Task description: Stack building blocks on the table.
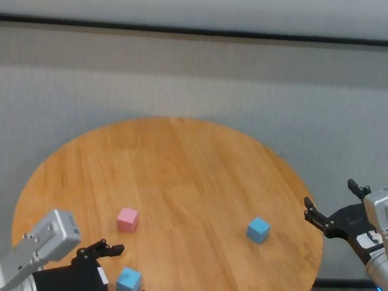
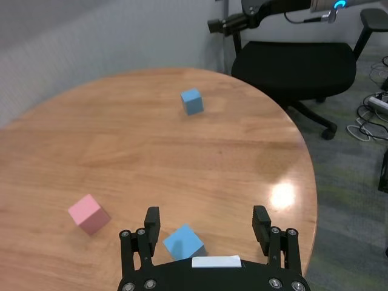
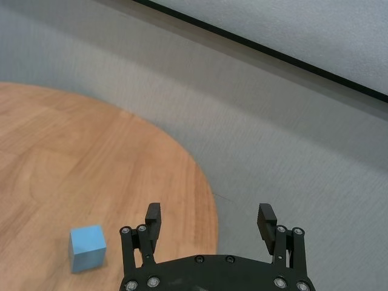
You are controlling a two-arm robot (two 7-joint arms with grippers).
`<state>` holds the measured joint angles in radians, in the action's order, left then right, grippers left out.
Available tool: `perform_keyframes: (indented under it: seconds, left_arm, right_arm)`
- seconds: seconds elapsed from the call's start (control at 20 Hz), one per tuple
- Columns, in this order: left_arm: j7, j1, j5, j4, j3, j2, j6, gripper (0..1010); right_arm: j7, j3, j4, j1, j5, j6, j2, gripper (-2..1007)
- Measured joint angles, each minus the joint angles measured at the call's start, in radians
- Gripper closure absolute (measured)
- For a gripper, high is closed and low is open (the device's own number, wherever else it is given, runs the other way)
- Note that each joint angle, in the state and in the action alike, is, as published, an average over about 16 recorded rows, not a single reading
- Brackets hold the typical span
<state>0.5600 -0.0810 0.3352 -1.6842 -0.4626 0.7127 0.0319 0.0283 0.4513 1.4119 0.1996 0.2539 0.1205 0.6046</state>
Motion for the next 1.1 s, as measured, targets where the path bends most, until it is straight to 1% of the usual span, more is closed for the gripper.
perform_keyframes:
  seconds: [0.25,0.45,0.8,1.1]
  left_arm:
    - [0.015,-0.030,-0.020,0.043,-0.018,-0.035,0.018,7]
    - [0.023,-0.048,-0.029,0.072,-0.026,-0.057,0.029,7]
    - [0.033,-0.072,-0.035,0.112,-0.035,-0.083,0.045,7]
    - [0.041,-0.088,-0.030,0.143,-0.041,-0.099,0.059,7]
  right_arm:
    - [0.000,0.000,0.000,0.000,0.000,0.000,0.000,5]
    - [0.000,0.000,0.000,0.000,0.000,0.000,0.000,5]
    - [0.000,0.000,0.000,0.000,0.000,0.000,0.000,5]
    - [0.000,0.000,0.000,0.000,0.000,0.000,0.000,4]
